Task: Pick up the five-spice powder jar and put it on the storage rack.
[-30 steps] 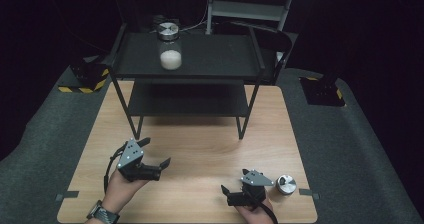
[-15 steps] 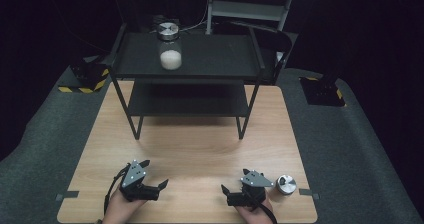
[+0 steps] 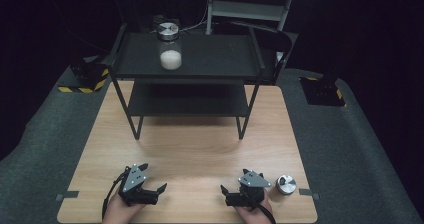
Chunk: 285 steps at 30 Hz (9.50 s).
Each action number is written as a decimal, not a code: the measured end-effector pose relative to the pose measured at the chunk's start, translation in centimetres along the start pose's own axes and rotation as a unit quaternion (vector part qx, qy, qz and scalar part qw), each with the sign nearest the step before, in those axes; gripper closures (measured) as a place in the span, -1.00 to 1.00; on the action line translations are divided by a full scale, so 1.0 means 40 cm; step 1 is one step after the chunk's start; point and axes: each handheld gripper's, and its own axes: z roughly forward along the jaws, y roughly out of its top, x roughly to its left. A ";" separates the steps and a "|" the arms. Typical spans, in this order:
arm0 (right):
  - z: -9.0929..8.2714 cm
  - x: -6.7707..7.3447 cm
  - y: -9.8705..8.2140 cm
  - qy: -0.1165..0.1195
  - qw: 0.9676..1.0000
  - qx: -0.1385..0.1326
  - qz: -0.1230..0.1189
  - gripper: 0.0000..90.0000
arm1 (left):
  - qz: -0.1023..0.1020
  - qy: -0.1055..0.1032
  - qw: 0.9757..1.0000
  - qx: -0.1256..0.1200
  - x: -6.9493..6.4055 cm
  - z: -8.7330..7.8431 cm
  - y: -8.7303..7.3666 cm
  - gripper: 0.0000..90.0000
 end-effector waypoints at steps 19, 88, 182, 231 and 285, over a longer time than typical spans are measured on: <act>-0.015 0.005 -0.021 0.003 1.000 -0.023 -0.014 -1.00 | 0.004 -0.004 1.000 0.009 -0.003 0.001 0.007 -0.98; -0.266 -0.065 -0.209 -0.139 0.975 -0.151 0.085 -0.49 | 0.010 -0.019 1.000 0.019 0.011 0.001 0.013 -0.98; -0.227 -0.028 0.105 -0.046 0.978 -0.204 0.028 -0.21 | 0.014 -0.018 1.000 0.015 0.008 0.002 0.011 -0.98; -0.176 -0.018 0.390 -0.017 0.971 -0.236 0.003 -0.21 | 0.006 -0.026 1.000 0.009 0.019 -0.001 0.004 -0.98; -0.176 -0.040 0.672 -0.025 0.961 -0.276 0.011 -0.21 | -0.001 -0.035 0.999 0.006 0.029 -0.002 0.002 -0.98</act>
